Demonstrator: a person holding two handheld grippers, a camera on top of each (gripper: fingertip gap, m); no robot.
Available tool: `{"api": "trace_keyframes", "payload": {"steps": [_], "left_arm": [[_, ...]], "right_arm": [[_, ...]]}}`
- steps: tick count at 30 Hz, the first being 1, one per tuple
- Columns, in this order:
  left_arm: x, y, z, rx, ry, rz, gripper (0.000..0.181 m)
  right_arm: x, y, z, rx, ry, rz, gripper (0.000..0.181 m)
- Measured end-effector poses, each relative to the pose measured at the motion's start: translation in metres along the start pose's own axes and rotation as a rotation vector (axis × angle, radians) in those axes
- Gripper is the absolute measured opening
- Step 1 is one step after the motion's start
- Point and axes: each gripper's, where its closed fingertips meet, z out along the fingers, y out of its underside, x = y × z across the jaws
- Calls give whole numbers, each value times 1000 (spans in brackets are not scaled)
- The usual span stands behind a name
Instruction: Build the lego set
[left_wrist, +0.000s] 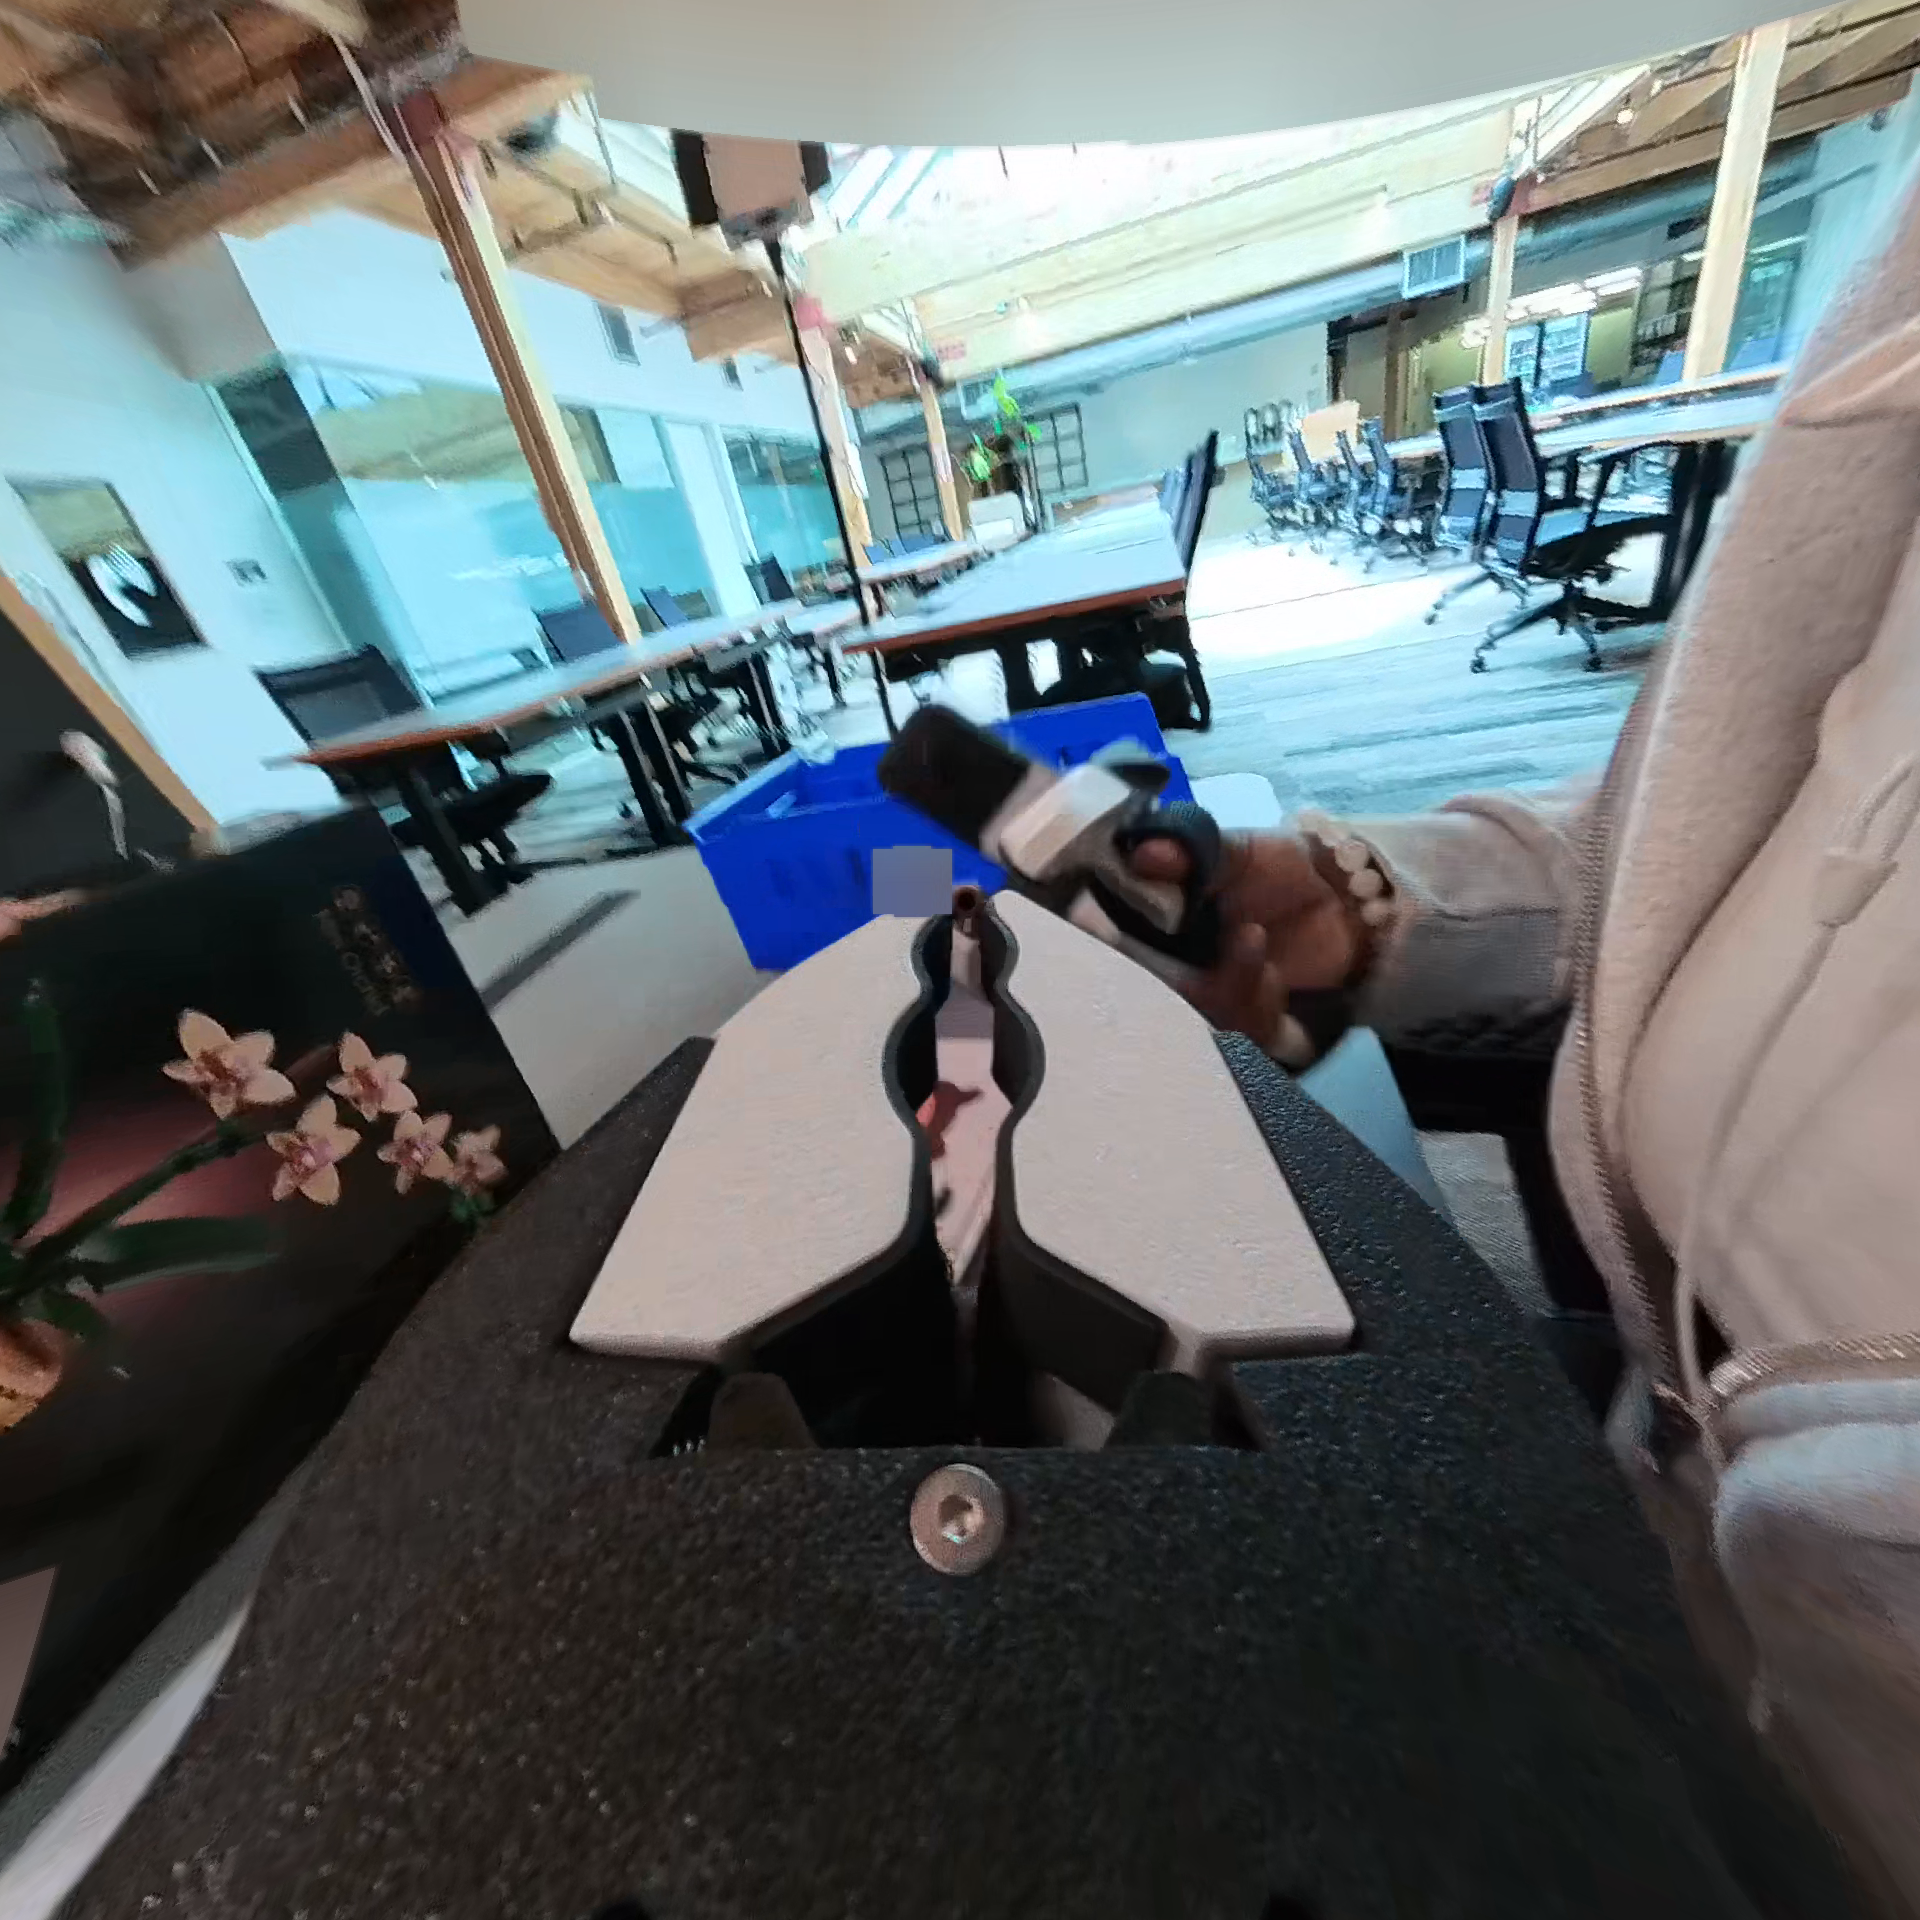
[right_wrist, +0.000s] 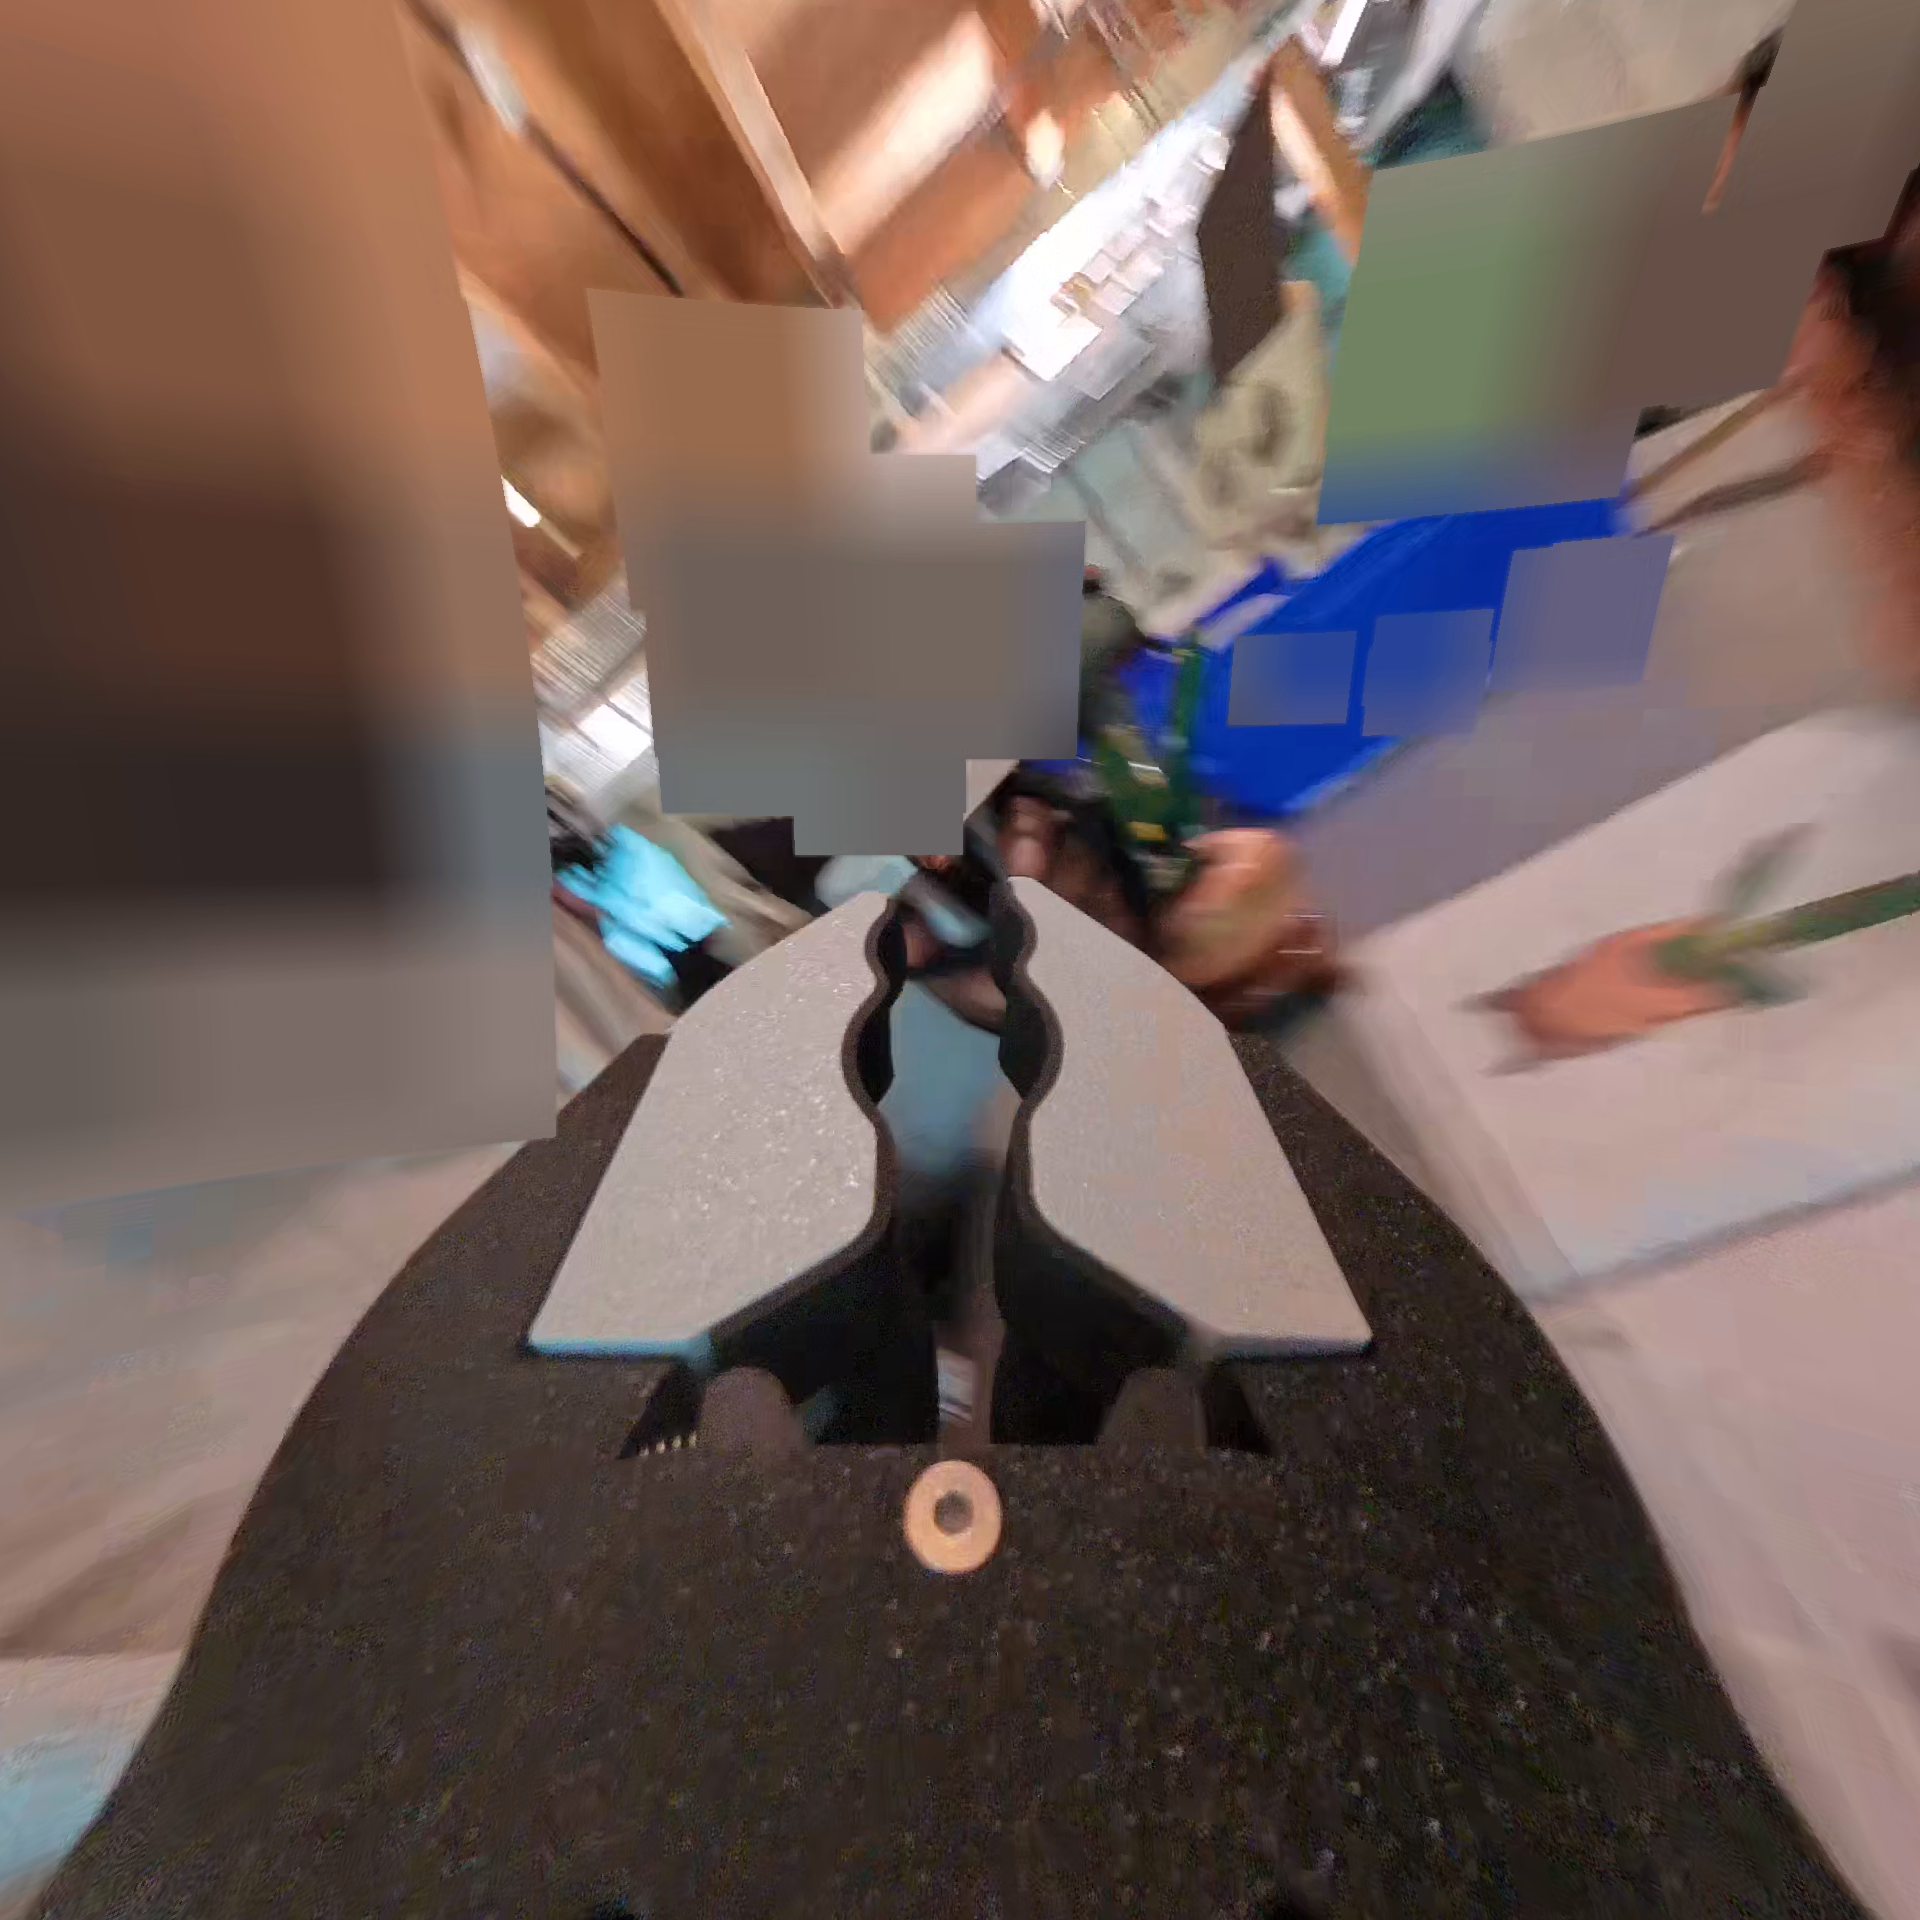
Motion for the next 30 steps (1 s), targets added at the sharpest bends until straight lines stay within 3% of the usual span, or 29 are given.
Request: {"api": "trace_keyframes", "payload": {"steps": [3,6,9,14,17,22,30], "left_arm": [[2,16,-2,-113,60,-83,4],[8,24,0,-180,121,-126,4],[10,28,2,-221,142,-123,4],[11,30,4,-226,157,-141,4],[9,29,4,-204,145,-159,4],[1,19,6,-95,104,-246,7],[-1,9,10,19,108,-373,10]], "right_arm": [[8,1,-2,-271,283,-621,14],[0,7,6,-432,299,-870,13],[6,19,9,-527,272,-881,12],[14,28,13,-552,290,-900,5],[15,24,15,-477,284,-807,4],[9,16,18,-267,177,-494,4],[7,15,20,-212,147,-465,4]]}}
